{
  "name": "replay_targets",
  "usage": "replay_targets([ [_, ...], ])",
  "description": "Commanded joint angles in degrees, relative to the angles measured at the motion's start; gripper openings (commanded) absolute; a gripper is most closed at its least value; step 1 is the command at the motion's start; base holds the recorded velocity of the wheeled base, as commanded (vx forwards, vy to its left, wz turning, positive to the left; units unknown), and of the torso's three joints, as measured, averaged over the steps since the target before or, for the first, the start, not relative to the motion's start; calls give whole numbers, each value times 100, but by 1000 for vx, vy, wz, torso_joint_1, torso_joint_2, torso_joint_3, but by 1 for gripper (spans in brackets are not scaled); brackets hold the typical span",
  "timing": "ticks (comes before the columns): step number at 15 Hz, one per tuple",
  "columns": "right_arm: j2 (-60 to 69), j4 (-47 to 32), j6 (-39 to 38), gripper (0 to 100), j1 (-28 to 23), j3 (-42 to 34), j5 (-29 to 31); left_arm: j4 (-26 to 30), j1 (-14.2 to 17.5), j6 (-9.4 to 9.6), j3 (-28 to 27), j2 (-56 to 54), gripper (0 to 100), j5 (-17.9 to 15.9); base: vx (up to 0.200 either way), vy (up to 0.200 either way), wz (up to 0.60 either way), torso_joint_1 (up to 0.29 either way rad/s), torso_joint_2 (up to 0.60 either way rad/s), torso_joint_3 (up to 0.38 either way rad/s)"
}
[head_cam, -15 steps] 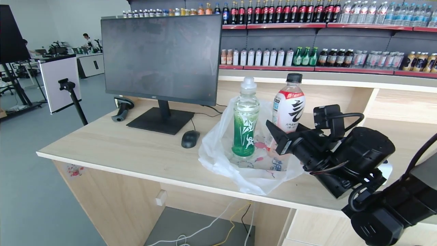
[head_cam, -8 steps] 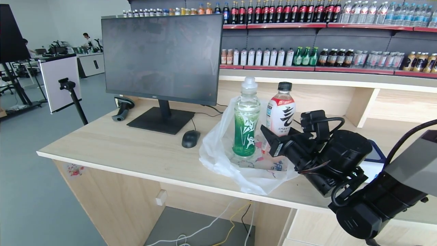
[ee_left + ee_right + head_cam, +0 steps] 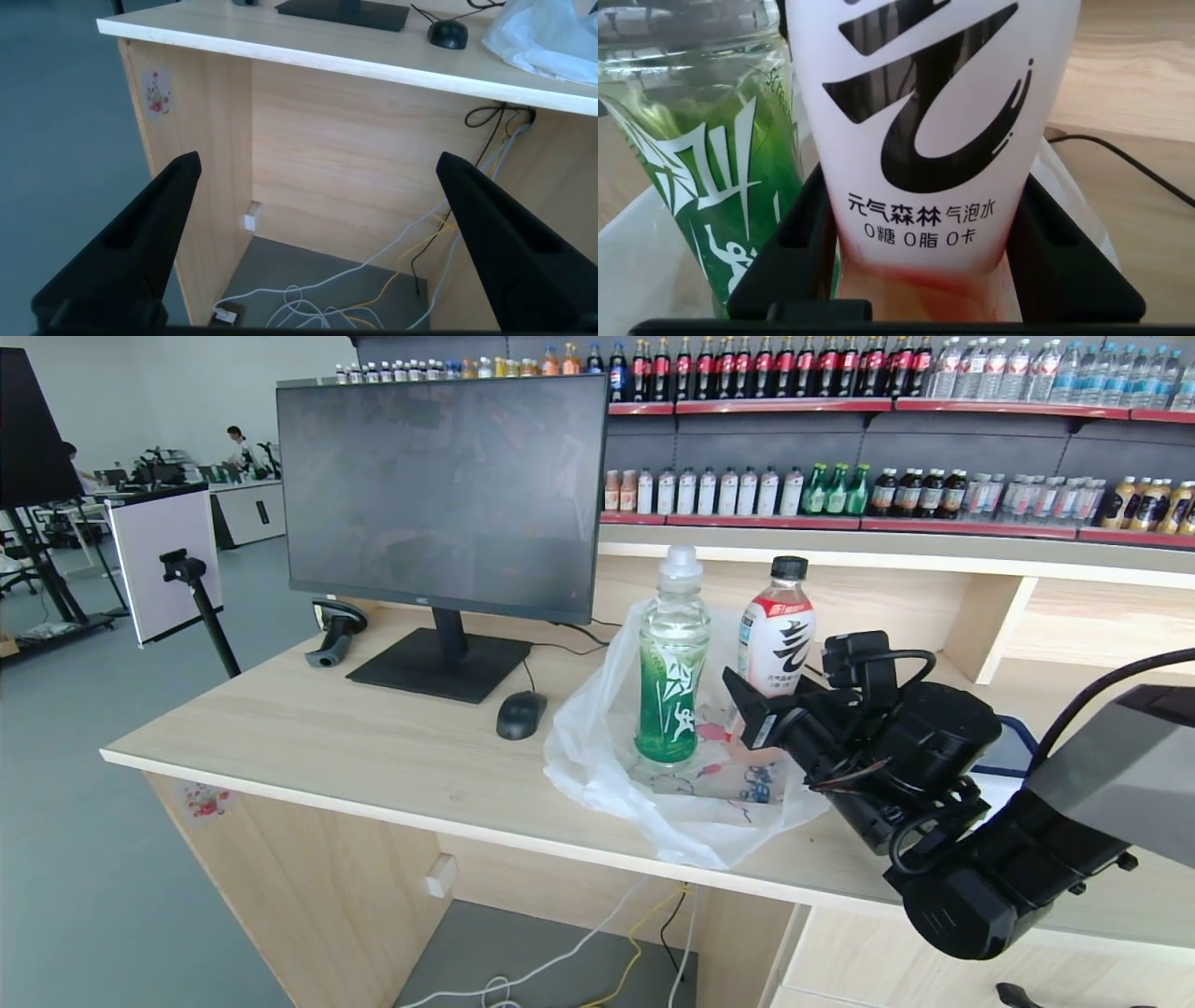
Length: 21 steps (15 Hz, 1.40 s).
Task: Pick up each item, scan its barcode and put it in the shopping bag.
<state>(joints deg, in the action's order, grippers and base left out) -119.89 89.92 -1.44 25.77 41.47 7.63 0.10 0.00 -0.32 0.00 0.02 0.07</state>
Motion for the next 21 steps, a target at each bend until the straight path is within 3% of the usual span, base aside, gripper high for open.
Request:
replay_targets([
  [1,-87,8,3,0,-11,19,-7,-1,0,-3,0,-2,100,1,0,0,0,0,0,0],
  [21,-139,8,-50,0,174,-342,-7,-10,0,-3,0,-2,100,1,0,0,0,0,0,0],
])
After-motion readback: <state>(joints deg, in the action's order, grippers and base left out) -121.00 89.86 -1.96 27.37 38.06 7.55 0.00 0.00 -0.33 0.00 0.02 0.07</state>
